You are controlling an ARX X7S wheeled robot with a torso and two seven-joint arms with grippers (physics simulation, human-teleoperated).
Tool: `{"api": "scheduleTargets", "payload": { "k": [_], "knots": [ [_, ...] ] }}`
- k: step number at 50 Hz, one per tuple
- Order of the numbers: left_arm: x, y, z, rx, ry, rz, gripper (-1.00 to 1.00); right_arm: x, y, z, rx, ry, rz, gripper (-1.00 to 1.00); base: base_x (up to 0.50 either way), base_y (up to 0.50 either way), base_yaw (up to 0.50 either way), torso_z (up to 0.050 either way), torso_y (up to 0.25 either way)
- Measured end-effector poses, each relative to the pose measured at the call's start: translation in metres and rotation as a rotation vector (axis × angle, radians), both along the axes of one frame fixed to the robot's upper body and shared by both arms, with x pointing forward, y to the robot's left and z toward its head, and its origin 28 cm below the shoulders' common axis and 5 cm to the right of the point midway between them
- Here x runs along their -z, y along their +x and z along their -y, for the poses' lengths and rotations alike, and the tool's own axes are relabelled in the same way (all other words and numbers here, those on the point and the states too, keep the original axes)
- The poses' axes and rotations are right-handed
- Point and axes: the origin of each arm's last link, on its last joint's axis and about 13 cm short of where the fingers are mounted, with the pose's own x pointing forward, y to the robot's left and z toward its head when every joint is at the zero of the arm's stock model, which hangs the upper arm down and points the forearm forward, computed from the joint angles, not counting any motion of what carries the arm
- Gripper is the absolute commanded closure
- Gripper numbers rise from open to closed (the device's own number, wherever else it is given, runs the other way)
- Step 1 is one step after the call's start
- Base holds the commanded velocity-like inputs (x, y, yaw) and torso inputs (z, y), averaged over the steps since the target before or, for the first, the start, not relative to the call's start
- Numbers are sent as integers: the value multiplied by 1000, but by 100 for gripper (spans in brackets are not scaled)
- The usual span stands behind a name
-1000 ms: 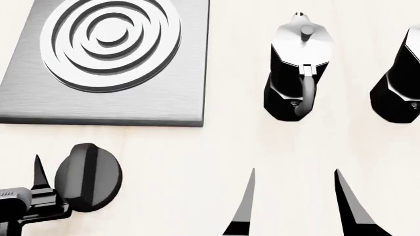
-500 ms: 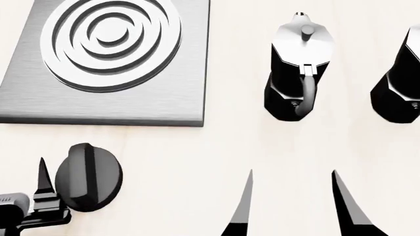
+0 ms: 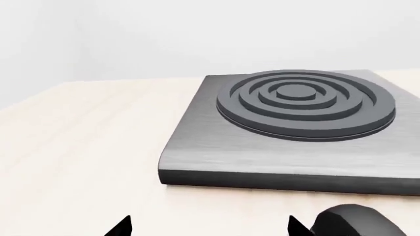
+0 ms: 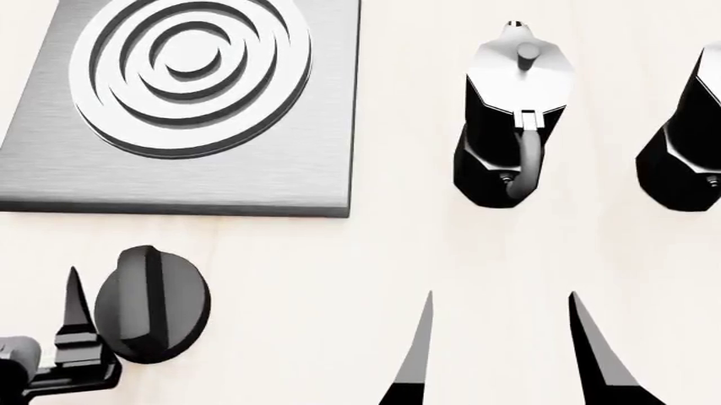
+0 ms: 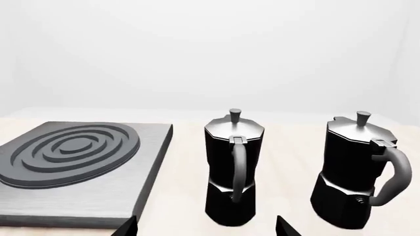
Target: Turn off the stove.
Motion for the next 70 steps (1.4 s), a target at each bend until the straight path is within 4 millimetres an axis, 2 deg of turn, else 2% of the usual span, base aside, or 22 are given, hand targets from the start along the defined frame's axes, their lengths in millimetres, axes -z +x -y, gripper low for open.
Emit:
{"api": "scheduleTargets", "payload": {
  "k": [29, 70],
  "knots": [
    [-25, -19, 6, 105, -30, 21, -100, -3, 3, -3, -6, 14, 30, -100, 0, 0, 0, 0, 0],
    [-61, -39, 14, 199, -43, 96, -100, -28, 7, -8, -23, 32, 96, -100, 0, 0, 0, 0, 0]
  ]
}}
